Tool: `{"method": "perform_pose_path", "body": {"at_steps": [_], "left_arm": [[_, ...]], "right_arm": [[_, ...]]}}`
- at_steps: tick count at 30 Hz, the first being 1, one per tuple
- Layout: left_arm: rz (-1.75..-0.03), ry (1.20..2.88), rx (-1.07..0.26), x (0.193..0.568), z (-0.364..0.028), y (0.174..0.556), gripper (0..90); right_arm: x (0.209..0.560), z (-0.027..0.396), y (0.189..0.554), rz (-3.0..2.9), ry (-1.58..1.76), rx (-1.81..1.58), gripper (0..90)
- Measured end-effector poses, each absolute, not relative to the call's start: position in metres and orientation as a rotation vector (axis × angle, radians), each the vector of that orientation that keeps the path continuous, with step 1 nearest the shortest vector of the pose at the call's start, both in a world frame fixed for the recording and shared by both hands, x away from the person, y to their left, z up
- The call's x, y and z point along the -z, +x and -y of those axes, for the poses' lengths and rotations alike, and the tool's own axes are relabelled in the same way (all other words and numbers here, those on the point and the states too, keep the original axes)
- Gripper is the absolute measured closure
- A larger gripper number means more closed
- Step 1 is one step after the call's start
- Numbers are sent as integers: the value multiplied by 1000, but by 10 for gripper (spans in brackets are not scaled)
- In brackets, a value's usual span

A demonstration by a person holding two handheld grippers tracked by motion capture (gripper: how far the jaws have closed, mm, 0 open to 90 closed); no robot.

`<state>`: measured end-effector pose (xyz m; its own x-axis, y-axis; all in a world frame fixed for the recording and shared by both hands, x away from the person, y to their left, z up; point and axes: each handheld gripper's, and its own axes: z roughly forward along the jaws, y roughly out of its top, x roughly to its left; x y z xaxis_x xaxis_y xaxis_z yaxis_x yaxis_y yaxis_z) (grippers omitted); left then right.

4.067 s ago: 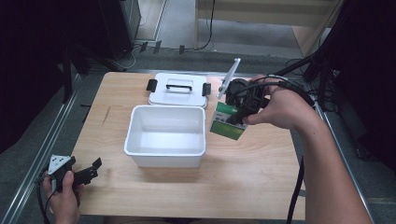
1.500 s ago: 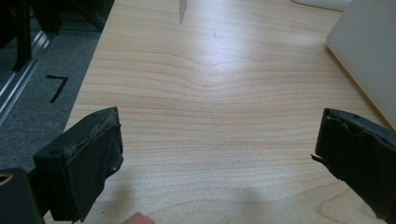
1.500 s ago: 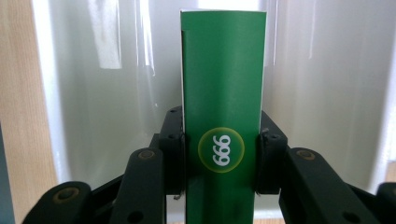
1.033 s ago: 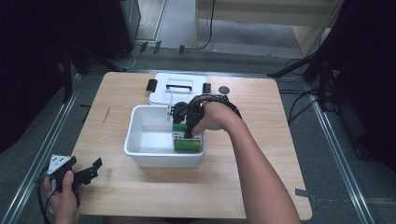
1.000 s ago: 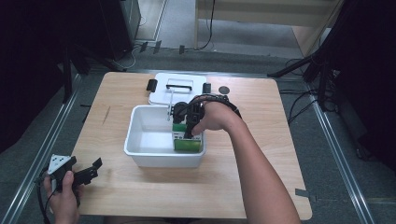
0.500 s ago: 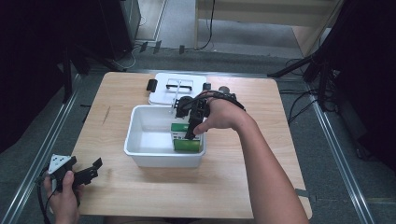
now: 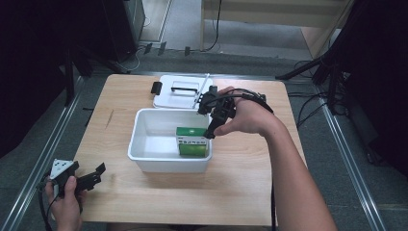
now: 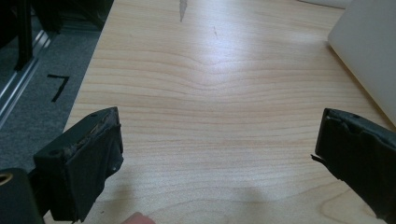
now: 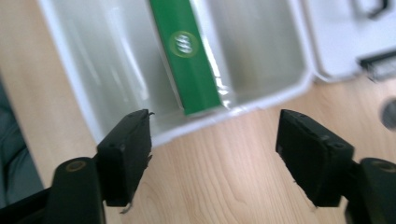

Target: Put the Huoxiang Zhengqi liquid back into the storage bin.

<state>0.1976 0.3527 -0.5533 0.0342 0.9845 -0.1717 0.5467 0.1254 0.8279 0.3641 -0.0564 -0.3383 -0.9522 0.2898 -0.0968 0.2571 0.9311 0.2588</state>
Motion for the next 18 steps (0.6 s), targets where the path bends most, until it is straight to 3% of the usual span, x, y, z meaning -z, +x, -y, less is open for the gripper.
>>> {"method": "perform_pose_path", "body": {"at_steps": [9, 12, 18], "left_arm": [[-1617, 1521, -702, 553, -353, 198, 15], [-1617, 1521, -700, 553, -353, 198, 15], [-1616, 1520, -704, 553, -352, 198, 15]], "right_arm": [[328, 89, 364, -2785, 825, -499, 122], [331, 102, 365, -2764, 902, -571, 14], [338, 128, 360, -2673, 986, -747, 0]]}}
